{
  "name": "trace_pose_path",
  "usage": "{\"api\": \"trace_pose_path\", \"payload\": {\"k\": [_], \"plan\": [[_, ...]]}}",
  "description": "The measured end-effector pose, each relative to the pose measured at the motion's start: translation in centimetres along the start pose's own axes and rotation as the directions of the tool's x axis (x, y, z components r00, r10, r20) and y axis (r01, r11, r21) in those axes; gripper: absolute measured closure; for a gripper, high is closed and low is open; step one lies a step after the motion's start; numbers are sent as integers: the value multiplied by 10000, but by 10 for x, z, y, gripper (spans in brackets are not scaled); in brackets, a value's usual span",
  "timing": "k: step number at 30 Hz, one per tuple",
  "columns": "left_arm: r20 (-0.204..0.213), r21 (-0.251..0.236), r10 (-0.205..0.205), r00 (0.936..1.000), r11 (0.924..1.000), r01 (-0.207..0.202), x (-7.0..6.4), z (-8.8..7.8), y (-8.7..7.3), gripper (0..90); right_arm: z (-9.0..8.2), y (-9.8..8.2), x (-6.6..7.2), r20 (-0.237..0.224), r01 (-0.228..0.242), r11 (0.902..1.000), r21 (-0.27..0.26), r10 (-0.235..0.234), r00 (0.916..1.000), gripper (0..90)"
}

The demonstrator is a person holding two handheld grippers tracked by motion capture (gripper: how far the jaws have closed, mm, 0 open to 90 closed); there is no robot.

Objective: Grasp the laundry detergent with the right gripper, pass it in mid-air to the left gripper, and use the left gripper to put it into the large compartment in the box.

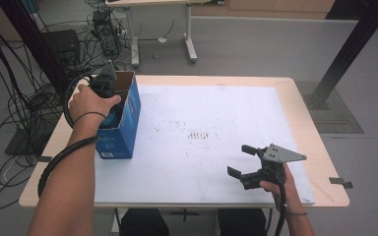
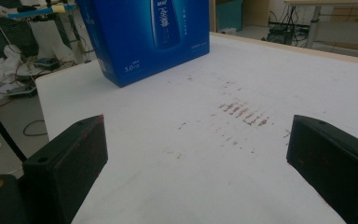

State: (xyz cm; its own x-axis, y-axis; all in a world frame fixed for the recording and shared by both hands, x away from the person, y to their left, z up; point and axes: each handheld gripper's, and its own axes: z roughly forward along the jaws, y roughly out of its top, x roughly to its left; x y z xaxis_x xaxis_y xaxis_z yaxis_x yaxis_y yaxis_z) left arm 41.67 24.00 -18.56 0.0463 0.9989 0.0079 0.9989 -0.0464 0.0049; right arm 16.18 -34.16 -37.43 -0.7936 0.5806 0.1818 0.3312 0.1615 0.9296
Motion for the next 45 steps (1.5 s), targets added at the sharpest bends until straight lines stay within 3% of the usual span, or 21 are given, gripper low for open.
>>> {"api": "trace_pose_path", "payload": {"k": [35,45], "plan": [[107,-294,-24,9999,9996,27,5,0,-4,367,7,3,-1,-109,131,9998,164,-129,9999,46],[80,-398,-105,9999,9991,108,3,-2,-7,306,7,3,-1,-120,99,9998,174,-97,9999,46]]}}
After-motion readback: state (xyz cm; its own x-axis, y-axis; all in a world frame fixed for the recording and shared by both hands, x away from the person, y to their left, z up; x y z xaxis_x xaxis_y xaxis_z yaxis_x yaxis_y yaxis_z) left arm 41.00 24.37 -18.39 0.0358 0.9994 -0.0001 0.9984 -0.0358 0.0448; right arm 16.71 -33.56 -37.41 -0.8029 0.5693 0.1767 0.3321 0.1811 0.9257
